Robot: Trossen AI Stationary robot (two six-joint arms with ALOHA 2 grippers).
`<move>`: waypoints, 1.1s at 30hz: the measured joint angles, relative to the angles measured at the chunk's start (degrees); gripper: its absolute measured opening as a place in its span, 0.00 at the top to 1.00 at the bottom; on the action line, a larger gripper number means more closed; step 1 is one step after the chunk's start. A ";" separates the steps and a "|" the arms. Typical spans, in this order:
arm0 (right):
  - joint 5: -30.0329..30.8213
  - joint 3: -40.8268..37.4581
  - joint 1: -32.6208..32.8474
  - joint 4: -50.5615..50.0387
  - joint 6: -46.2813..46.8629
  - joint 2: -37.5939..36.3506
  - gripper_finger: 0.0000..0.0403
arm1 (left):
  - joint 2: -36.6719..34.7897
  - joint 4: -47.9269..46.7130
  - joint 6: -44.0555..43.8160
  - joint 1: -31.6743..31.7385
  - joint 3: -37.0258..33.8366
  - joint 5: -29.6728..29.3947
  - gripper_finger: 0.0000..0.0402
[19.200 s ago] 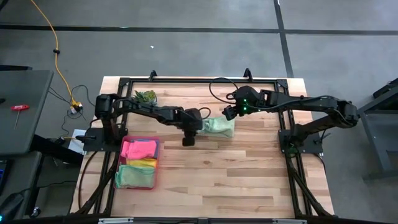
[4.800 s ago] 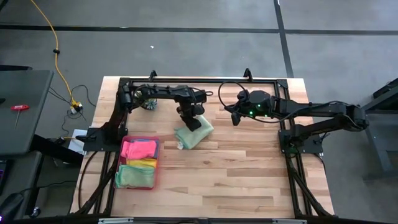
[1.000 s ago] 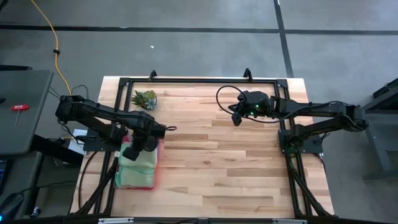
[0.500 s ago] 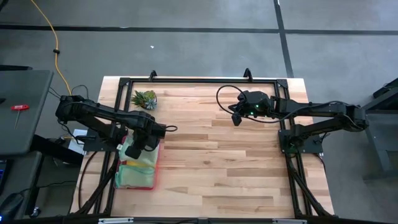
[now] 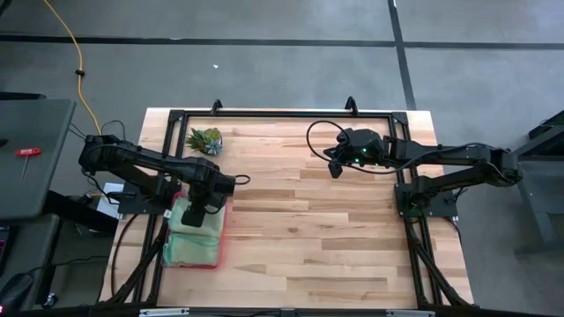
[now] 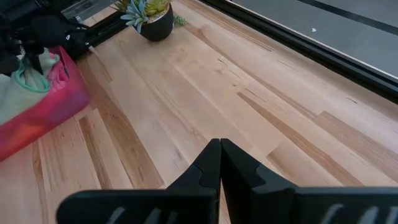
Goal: Fold microfiber towels
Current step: Put the green microfiber towel into the red bin
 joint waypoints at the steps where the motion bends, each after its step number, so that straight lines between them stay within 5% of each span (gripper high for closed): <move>1: 0.00 0.00 0.00 0.02 0.00 0.00 1.00 | 0.00 -0.05 0.30 0.00 0.01 -1.01 0.57; 11: 0.00 0.00 0.00 0.01 0.00 0.00 1.00 | -0.49 -3.17 7.10 4.92 5.62 -3.20 0.38; 19: 0.00 0.00 -0.01 0.01 0.18 -0.02 1.00 | -4.97 -3.56 5.74 11.33 12.94 -7.71 0.38; 23: 0.00 0.00 -0.02 0.00 0.44 -0.02 1.00 | -11.42 0.05 -2.05 11.19 10.37 -7.75 0.53; 28: 0.00 0.00 -0.02 0.00 0.44 -0.02 1.00 | -20.25 2.02 -13.69 6.10 4.50 -7.74 0.91; 33: 0.02 0.00 0.00 0.00 0.46 -0.02 1.00 | -27.75 2.56 -29.36 -1.03 -2.14 -7.74 0.98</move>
